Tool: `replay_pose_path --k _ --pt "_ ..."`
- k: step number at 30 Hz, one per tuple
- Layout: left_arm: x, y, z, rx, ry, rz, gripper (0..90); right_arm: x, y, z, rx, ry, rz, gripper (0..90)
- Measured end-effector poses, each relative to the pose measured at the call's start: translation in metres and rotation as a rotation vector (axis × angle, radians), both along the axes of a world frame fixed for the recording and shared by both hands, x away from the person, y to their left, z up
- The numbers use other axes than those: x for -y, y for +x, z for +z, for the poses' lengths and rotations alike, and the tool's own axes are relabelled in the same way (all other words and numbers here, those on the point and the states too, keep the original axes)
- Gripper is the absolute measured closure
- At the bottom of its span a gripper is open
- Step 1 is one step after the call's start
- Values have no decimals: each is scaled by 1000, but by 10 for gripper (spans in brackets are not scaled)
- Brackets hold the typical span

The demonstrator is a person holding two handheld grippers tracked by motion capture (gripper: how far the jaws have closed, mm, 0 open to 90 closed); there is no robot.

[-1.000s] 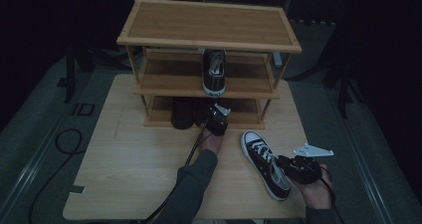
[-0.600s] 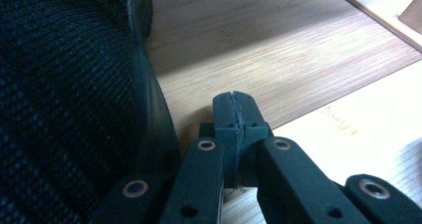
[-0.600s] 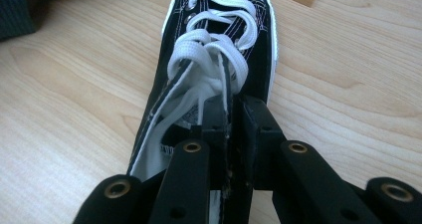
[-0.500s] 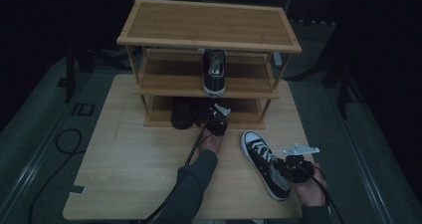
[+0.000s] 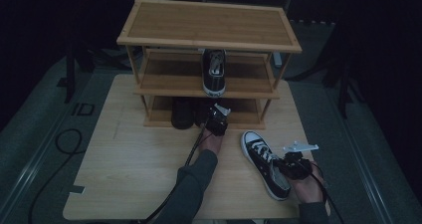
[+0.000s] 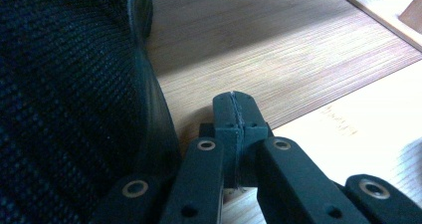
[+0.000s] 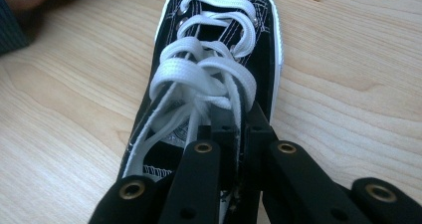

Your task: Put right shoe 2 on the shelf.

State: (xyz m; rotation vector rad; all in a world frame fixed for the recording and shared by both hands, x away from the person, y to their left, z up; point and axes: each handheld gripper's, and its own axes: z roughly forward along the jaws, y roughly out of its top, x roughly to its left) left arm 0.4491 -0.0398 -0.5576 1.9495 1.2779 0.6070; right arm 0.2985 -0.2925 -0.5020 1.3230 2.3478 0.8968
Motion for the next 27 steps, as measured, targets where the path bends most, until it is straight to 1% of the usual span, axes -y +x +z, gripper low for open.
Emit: replay_pose_path --k 2,7,10,19,27 --pt "0 0 0 0 0 0 900 2 0 0 -5 26 -8 878" --pt "0 0 0 0 0 0 900 5 1 2 -19 65 -16 880" --pt "0 0 0 0 -1 0 900 6 2 2 -17 85 -22 881" --pt "0 0 0 0 -1 0 900 8 2 6 -7 104 -38 882" --pt "0 0 0 0 -1 0 900 9 5 18 17 125 -39 881"
